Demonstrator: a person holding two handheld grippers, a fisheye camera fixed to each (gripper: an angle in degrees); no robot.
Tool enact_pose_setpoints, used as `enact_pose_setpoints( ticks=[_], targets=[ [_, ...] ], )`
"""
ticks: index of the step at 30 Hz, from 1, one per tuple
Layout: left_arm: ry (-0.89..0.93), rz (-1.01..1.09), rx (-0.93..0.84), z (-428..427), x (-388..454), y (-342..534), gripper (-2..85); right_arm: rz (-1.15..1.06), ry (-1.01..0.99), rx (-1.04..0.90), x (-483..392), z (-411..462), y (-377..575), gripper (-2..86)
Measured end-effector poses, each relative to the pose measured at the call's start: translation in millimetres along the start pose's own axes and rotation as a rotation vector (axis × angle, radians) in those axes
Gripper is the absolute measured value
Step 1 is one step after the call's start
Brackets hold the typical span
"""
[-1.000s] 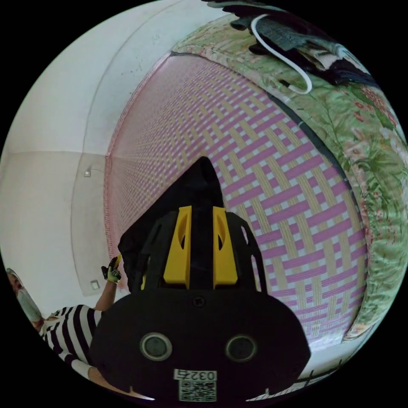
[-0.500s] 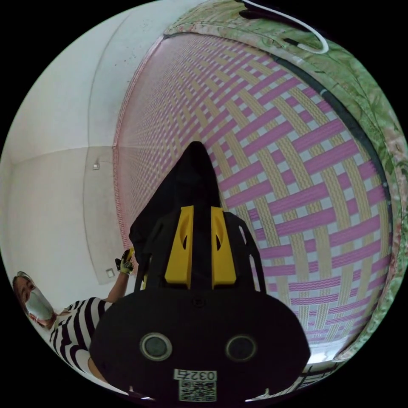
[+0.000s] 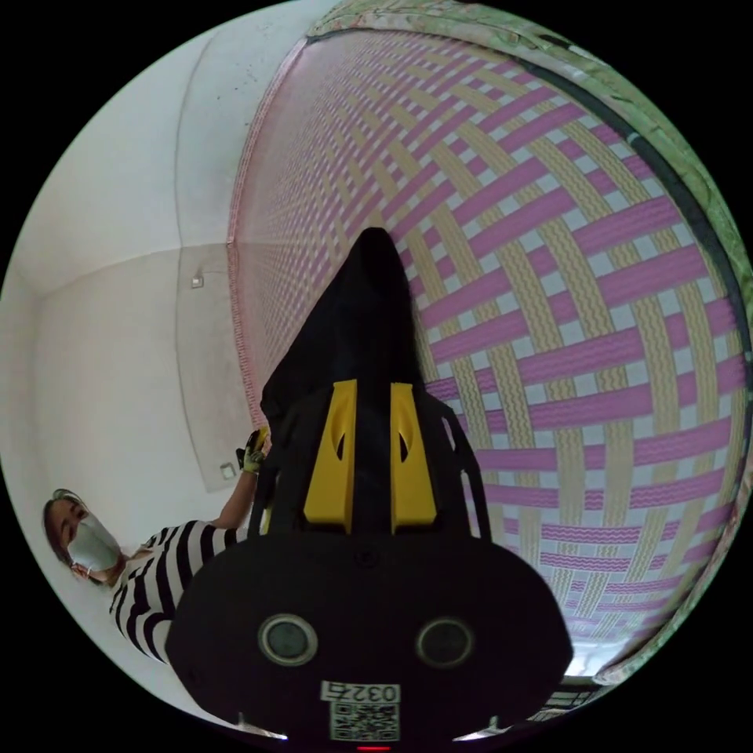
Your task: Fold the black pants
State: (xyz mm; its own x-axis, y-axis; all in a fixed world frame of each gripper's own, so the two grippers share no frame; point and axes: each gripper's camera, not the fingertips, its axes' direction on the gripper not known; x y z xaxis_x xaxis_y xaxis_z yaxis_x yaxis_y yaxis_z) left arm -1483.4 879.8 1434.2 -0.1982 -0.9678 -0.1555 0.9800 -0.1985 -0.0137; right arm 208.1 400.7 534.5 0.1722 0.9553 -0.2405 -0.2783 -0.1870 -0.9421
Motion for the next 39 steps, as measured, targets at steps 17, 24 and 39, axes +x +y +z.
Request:
enact_pose_setpoints(
  ticks=[17, 24, 39],
  targets=[
    [-0.018, -0.068, 0.027, -15, -26, 20, 0.4, -0.083, 0.087, -0.043, -47, -16, 90, 1.5],
    [0.066, -0.022, 0.053, -28, -37, 5, 3.9, -0.206, -0.134, 0.165, -96, -63, 153, -0.9],
    [0.142, 0.11, -0.082, 4, -45, -44, 5.0, -0.244, -0.146, 0.179, -142, -69, 229, -1.0]
  ],
)
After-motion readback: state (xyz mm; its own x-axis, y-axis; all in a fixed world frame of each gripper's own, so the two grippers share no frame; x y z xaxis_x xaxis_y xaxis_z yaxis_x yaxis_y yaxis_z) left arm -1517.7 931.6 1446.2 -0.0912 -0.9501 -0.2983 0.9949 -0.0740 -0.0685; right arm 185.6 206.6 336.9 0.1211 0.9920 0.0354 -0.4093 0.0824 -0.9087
